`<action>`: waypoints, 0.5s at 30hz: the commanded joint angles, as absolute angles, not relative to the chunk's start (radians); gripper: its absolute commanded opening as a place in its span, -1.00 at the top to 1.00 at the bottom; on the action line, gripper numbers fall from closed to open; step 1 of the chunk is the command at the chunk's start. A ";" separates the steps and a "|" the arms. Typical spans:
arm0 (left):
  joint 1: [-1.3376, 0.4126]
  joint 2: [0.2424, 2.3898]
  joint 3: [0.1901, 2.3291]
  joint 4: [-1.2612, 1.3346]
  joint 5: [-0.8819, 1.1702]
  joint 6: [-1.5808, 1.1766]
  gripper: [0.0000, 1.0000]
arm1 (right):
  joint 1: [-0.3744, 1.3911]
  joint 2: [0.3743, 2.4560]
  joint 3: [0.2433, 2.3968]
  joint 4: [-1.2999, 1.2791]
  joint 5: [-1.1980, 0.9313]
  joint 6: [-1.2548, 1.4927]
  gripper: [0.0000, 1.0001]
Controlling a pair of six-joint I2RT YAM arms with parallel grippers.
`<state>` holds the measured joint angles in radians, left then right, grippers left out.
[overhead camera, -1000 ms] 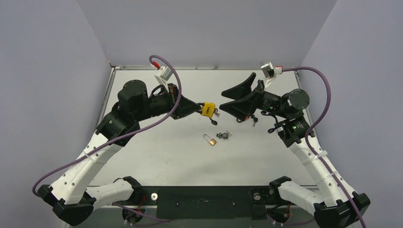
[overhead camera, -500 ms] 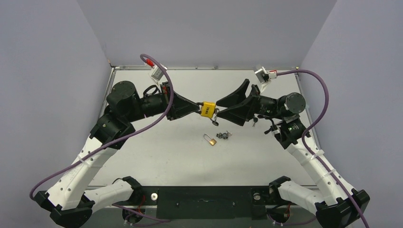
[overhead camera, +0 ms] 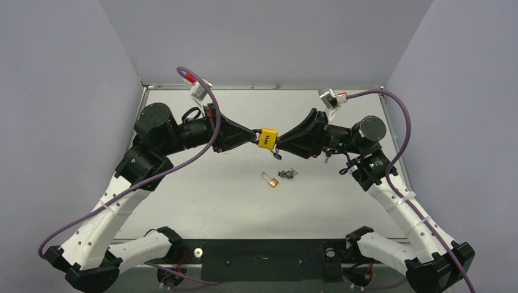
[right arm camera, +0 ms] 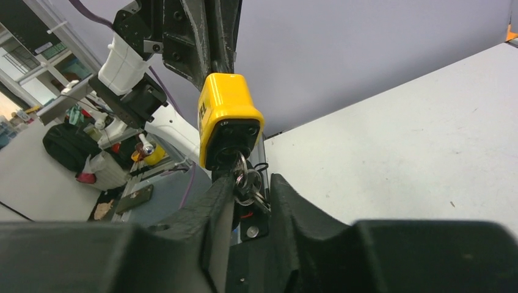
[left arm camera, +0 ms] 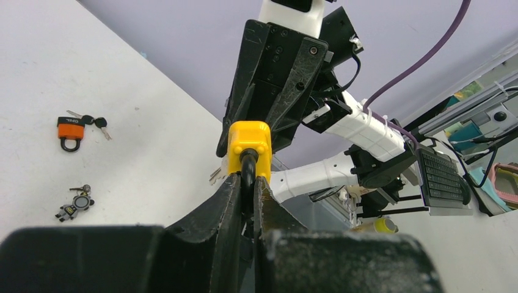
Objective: Lock with the key
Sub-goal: Lock the lock.
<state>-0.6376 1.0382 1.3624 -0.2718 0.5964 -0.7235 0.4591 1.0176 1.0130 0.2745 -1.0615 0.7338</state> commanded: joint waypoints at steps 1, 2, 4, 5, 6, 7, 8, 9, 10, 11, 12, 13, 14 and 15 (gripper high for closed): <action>-0.627 1.034 1.421 -0.140 0.614 -0.749 1.00 | 0.462 1.012 1.045 0.278 -1.064 0.693 0.65; -0.626 1.035 1.421 -0.139 0.612 -0.750 1.00 | 0.462 1.012 1.048 0.268 -1.058 0.685 0.71; -0.624 1.036 1.421 -0.136 0.614 -0.750 1.00 | 0.460 1.010 1.057 0.224 -1.050 0.654 0.93; -0.624 1.037 1.422 -0.134 0.613 -0.750 1.00 | 0.461 1.008 1.058 0.209 -1.048 0.643 1.00; -0.623 1.039 1.422 -0.135 0.609 -0.749 1.00 | 0.460 1.007 1.059 0.203 -1.043 0.639 1.00; -0.620 1.041 1.421 -0.139 0.605 -0.747 1.00 | 0.460 1.005 1.059 0.189 -1.039 0.626 1.00; -0.617 1.042 1.421 -0.141 0.597 -0.745 1.00 | 0.455 1.003 1.059 0.180 -1.029 0.620 1.00; -0.609 1.045 1.422 -0.152 0.591 -0.742 1.00 | 0.451 0.999 1.058 0.160 -1.024 0.601 1.00; -0.604 1.045 1.421 -0.157 0.581 -0.736 1.00 | 0.440 0.997 1.054 0.153 -1.015 0.590 1.00; -0.587 1.049 1.420 -0.164 0.579 -0.734 1.00 | 0.434 0.992 1.045 0.146 -1.012 0.586 1.00; -0.578 1.052 1.419 -0.166 0.580 -0.733 1.00 | 0.418 0.989 1.040 0.143 -1.005 0.578 1.00; -0.558 1.056 1.417 -0.167 0.582 -0.732 1.00 | 0.409 0.987 1.027 0.134 -1.002 0.574 1.00; -0.547 1.060 1.415 -0.164 0.589 -0.730 1.00 | 0.390 0.985 1.021 0.131 -1.001 0.569 1.00; -0.525 1.064 1.409 -0.159 0.594 -0.730 1.00 | 0.381 0.984 1.005 0.126 -1.000 0.567 1.00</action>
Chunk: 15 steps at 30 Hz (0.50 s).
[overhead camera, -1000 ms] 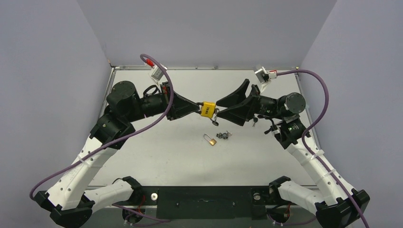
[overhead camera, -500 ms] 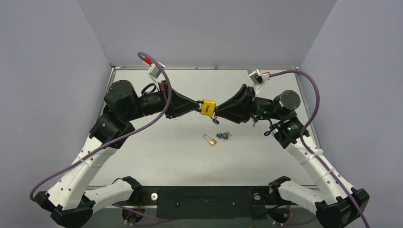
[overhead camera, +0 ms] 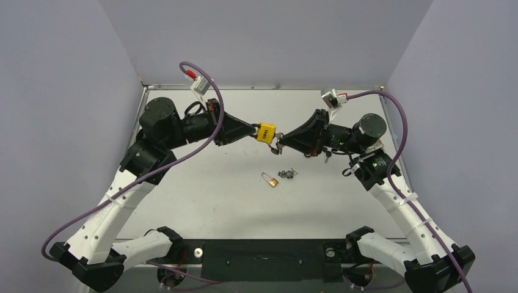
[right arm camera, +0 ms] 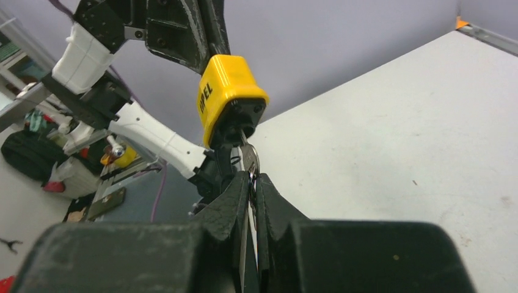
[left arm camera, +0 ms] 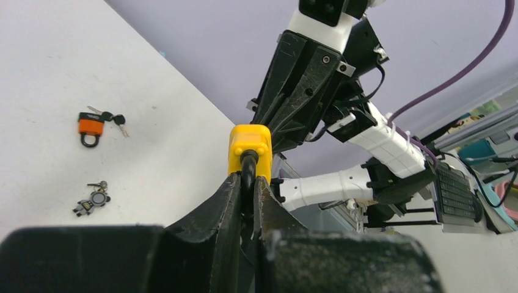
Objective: Lock with the key
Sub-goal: Lock the lock, then place the key at the center of the board.
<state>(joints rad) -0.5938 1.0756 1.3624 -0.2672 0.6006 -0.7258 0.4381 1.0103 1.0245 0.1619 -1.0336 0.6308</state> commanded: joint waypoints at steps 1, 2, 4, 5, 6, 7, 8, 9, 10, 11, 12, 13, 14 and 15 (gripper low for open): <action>-0.513 1.067 1.407 -0.146 0.610 -0.734 1.00 | 0.361 0.980 0.997 0.124 -0.998 0.562 1.00; -0.490 1.071 1.399 -0.137 0.615 -0.738 1.00 | 0.351 0.978 0.978 0.120 -0.990 0.560 1.00; -0.455 1.080 1.389 -0.110 0.635 -0.748 1.00 | 0.317 0.974 0.958 0.116 -0.981 0.552 1.00; -0.444 1.084 1.385 -0.094 0.643 -0.756 1.00 | 0.300 0.975 0.951 0.113 -0.972 0.547 1.00; -0.423 1.094 1.374 -0.088 0.635 -0.760 1.00 | 0.293 0.979 0.945 0.105 -0.944 0.540 1.00; -0.410 1.101 1.364 -0.084 0.626 -0.766 1.00 | 0.288 0.996 0.946 0.067 -0.925 0.512 1.00; -0.406 1.118 1.359 -0.087 0.587 -0.768 1.00 | 0.287 1.009 0.960 0.036 -0.865 0.489 1.00; -0.401 1.129 1.343 -0.103 0.562 -0.768 1.00 | 0.297 1.044 0.968 -0.010 -0.837 0.461 1.00; -0.398 1.154 1.331 -0.108 0.513 -0.772 1.00 | 0.316 1.063 0.982 -0.018 -0.778 0.458 1.00; -0.389 1.167 1.299 -0.104 0.494 -0.784 1.00 | 0.328 1.108 0.996 -0.017 -0.746 0.461 1.00; -0.381 1.195 1.280 -0.093 0.450 -0.803 1.00 | 0.359 1.131 1.006 -0.018 -0.681 0.461 1.00; -0.365 1.226 1.236 -0.068 0.424 -0.812 1.00 | 0.375 1.185 1.038 -0.026 -0.645 0.459 1.00; -0.354 1.242 1.215 -0.056 0.378 -0.837 1.00 | 0.407 1.216 1.058 -0.036 -0.566 0.456 1.00; -0.326 1.279 1.167 -0.005 0.365 -0.854 1.00 | 0.421 1.280 1.106 -0.057 -0.498 0.457 1.00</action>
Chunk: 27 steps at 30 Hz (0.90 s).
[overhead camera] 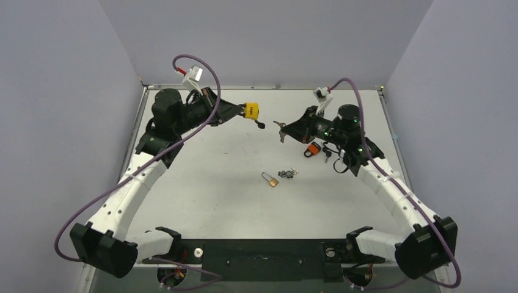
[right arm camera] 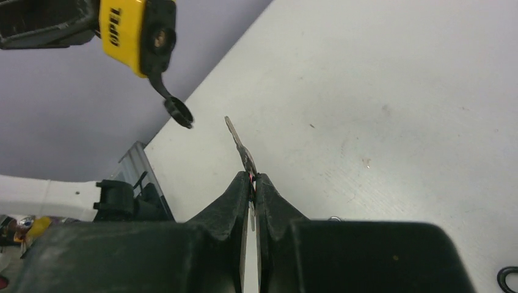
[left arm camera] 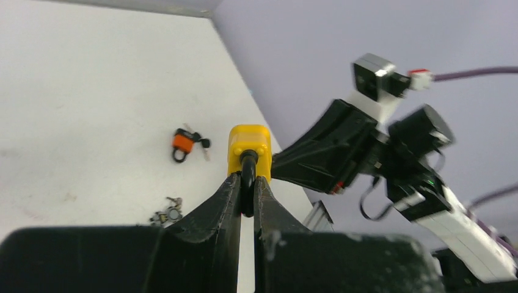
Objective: Lock with the key
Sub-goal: Place the key at the center of the board, then place the lock at the center of the board.
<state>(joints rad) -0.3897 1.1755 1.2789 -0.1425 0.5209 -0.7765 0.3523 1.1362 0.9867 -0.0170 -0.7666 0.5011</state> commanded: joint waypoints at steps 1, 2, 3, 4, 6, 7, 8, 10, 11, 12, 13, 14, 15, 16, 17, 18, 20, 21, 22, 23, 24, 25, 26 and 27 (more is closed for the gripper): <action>-0.313 1.297 1.142 0.028 0.349 -0.882 1.00 | 0.442 1.313 1.134 -0.065 -0.477 0.464 1.00; -0.290 1.339 1.098 0.088 0.337 -0.897 1.00 | 0.448 1.382 1.184 -0.073 -0.441 0.472 1.00; -0.280 1.362 1.080 0.142 0.324 -0.922 1.00 | 0.459 1.457 1.213 -0.080 -0.430 0.485 1.00; -0.262 1.408 1.054 0.165 0.322 -0.931 1.00 | 0.466 1.495 1.277 -0.101 -0.413 0.489 1.00; -0.245 1.471 1.035 0.216 0.314 -0.946 1.00 | 0.488 1.604 1.374 -0.152 -0.371 0.491 1.00; -0.234 1.493 1.032 0.246 0.315 -0.953 1.00 | 0.502 1.678 1.405 -0.183 -0.360 0.493 1.00; -0.229 1.535 1.033 0.253 0.319 -0.957 1.00 | 0.509 1.710 1.466 -0.196 -0.339 0.497 1.00; -0.216 1.595 1.036 0.271 0.333 -0.965 1.00 | 0.527 1.802 1.535 -0.223 -0.314 0.520 1.00; -0.210 1.615 1.032 0.291 0.339 -0.977 1.00 | 0.530 1.854 1.551 -0.226 -0.310 0.541 1.00; -0.208 1.648 1.029 0.301 0.351 -0.984 1.00 | 0.539 1.879 1.580 -0.226 -0.303 0.551 1.00; -0.205 1.661 1.019 0.323 0.356 -0.997 1.00 | 0.542 1.920 1.603 -0.222 -0.302 0.570 1.00; -0.204 1.682 1.013 0.330 0.362 -1.002 1.00 | 0.551 1.939 1.613 -0.221 -0.301 0.576 1.00; -0.204 1.691 1.000 0.343 0.362 -1.008 1.00 | 0.557 1.971 1.631 -0.223 -0.298 0.584 1.00; -0.204 1.706 0.992 0.351 0.365 -1.012 1.00 | 0.568 1.986 1.640 -0.226 -0.288 0.586 1.00; -0.203 1.713 0.976 0.363 0.366 -1.020 1.00 | 0.574 2.012 1.656 -0.231 -0.284 0.589 1.00; -0.203 1.729 0.970 0.366 0.369 -1.027 1.00 | 0.585 2.024 1.664 -0.236 -0.280 0.591 1.00; -0.203 1.749 0.941 0.384 0.378 -1.050 1.00 | 0.599 2.055 1.680 -0.242 -0.270 0.597 1.00; -0.202 1.758 0.915 0.403 0.380 -1.057 1.00 | 0.603 2.070 1.686 -0.247 -0.260 0.597 1.00; -0.202 1.759 0.904 0.408 0.378 -1.065 1.00 | 0.609 2.077 1.687 -0.250 -0.254 0.599 1.00; -0.203 1.766 0.882 0.418 0.377 -1.069 1.00 | 0.612 2.090 1.686 -0.253 -0.247 0.599 1.00; -0.202 1.769 0.872 0.422 0.376 -1.071 1.00 | 0.617 2.095 1.683 -0.255 -0.244 0.600 1.00; -0.201 1.774 0.862 0.416 0.375 -1.070 1.00 | 0.620 2.106 1.682 -0.257 -0.240 0.600 1.00; -0.202 1.777 0.859 0.401 0.370 -1.068 1.00 | 0.625 2.112 1.680 -0.257 -0.237 0.600 1.00; -0.202 1.784 0.856 0.393 0.368 -1.067 1.00 | 0.627 2.123 1.683 -0.262 -0.231 0.601 1.00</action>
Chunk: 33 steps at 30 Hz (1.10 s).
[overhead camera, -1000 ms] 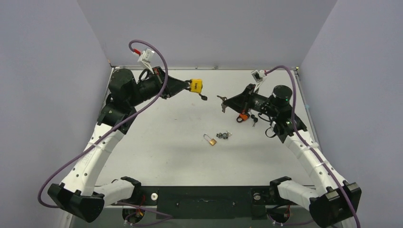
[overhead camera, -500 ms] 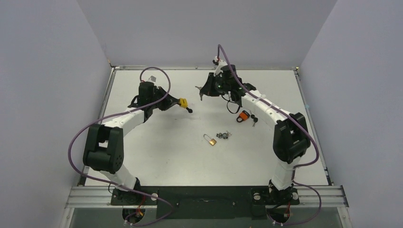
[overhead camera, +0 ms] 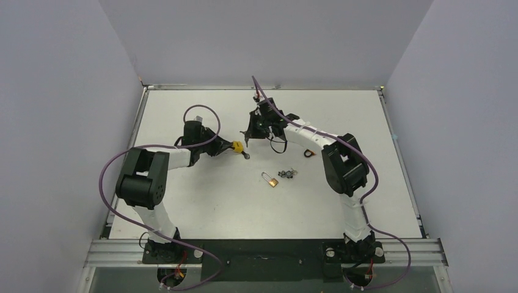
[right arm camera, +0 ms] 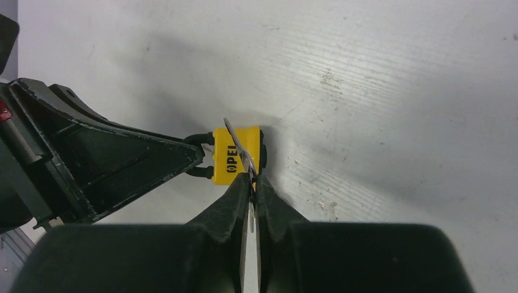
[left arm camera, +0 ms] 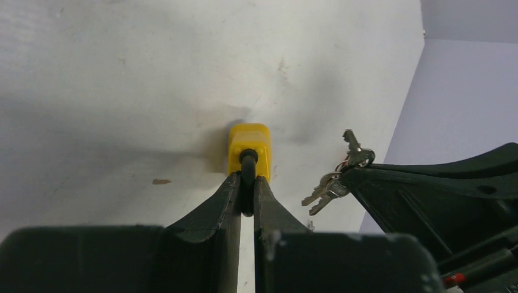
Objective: Lock with the key
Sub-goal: Place the lock at the center of the board.
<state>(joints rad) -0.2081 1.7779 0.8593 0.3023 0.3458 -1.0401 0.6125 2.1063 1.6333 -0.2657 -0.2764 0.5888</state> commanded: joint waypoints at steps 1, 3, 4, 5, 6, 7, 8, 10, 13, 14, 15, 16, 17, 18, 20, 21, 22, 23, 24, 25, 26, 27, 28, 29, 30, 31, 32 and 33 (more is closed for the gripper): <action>-0.203 1.786 0.856 0.373 0.362 -1.068 1.00 | 0.632 2.135 1.685 -0.265 -0.228 0.601 1.00; -0.203 1.794 0.862 0.328 0.350 -1.065 1.00 | 0.639 2.152 1.691 -0.274 -0.222 0.601 1.00; -0.203 1.796 0.864 0.303 0.341 -1.062 1.00 | 0.645 2.156 1.693 -0.278 -0.212 0.601 1.00; -0.203 1.798 0.872 0.251 0.320 -1.058 1.00 | 0.647 2.164 1.694 -0.283 -0.209 0.601 1.00; -0.202 1.799 0.877 0.222 0.296 -1.056 1.00 | 0.648 2.168 1.695 -0.286 -0.200 0.601 1.00; -0.201 1.799 0.887 0.168 0.282 -1.049 1.00 | 0.648 2.173 1.693 -0.290 -0.194 0.601 1.00; -0.201 1.799 0.892 0.134 0.249 -1.045 1.00 | 0.646 2.175 1.692 -0.293 -0.180 0.601 1.00; -0.201 1.805 0.909 0.062 0.211 -1.036 1.00 | 0.643 2.180 1.690 -0.299 -0.173 0.599 1.00; -0.202 1.822 0.934 -0.028 0.190 -1.019 0.97 | 0.642 2.192 1.707 -0.317 -0.171 0.592 1.00; -0.202 1.828 0.938 -0.043 0.179 -1.018 0.88 | 0.643 2.194 1.711 -0.322 -0.171 0.588 0.99; -0.203 1.830 0.941 -0.062 0.175 -1.017 0.77 | 0.645 2.198 1.716 -0.328 -0.168 0.587 0.95; -0.203 1.831 0.942 -0.068 0.167 -1.014 0.69 | 0.647 2.200 1.718 -0.331 -0.168 0.585 0.94; -0.203 1.828 0.945 -0.084 0.162 -1.012 0.53 | 0.646 2.204 1.720 -0.333 -0.168 0.586 0.86; -0.203 1.828 0.948 -0.099 0.153 -1.007 0.48 | 0.648 2.206 1.721 -0.335 -0.168 0.585 0.82; -0.203 1.816 0.955 -0.117 0.142 -0.999 0.37 | 0.649 2.209 1.719 -0.336 -0.168 0.584 0.69; -0.204 1.807 0.956 -0.123 0.139 -0.996 0.33 | 0.651 2.208 1.718 -0.336 -0.167 0.584 0.66; -0.205 1.801 0.963 -0.135 0.131 -0.987 0.32 | 0.652 2.208 1.718 -0.336 -0.167 0.582 0.58; -0.205 1.789 0.966 -0.141 0.127 -0.982 0.28 | 0.656 2.207 1.718 -0.336 -0.168 0.583 0.54; -0.207 1.783 0.976 -0.163 0.115 -0.970 0.26 | 0.657 2.204 1.720 -0.337 -0.167 0.580 0.44; -0.210 1.767 0.983 -0.174 0.096 -0.963 0.23 | 0.661 2.204 1.722 -0.338 -0.164 0.580 0.38; -0.214 1.757 0.995 -0.198 0.087 -0.949 0.22 | 0.663 2.200 1.728 -0.342 -0.160 0.577 0.28; -0.217 1.733 1.002 -0.209 0.069 -0.940 0.20 | 0.666 2.196 1.729 -0.346 -0.155 0.575 0.23; -0.224 1.720 1.014 -0.231 0.058 -0.922 0.20 | 0.667 2.183 1.730 -0.353 -0.143 0.570 0.11; -0.228 1.694 1.021 -0.245 0.038 -0.911 0.19 | 0.670 2.173 1.730 -0.356 -0.136 0.567 0.06; -0.242 1.678 1.044 -0.279 0.023 -0.885 0.17 | 0.670 2.151 1.722 -0.359 -0.121 0.567 -0.06; -0.250 1.651 1.056 -0.296 -0.003 -0.872 0.15 | 0.670 2.136 1.718 -0.360 -0.113 0.565 -0.11; -0.269 1.635 1.080 -0.327 -0.017 -0.842 0.12 | 0.669 2.100 1.706 -0.359 -0.097 0.564 -0.28; -0.292 1.603 1.100 -0.340 -0.035 -0.811 0.11 | 0.669 2.081 1.698 -0.360 -0.090 0.560 -0.37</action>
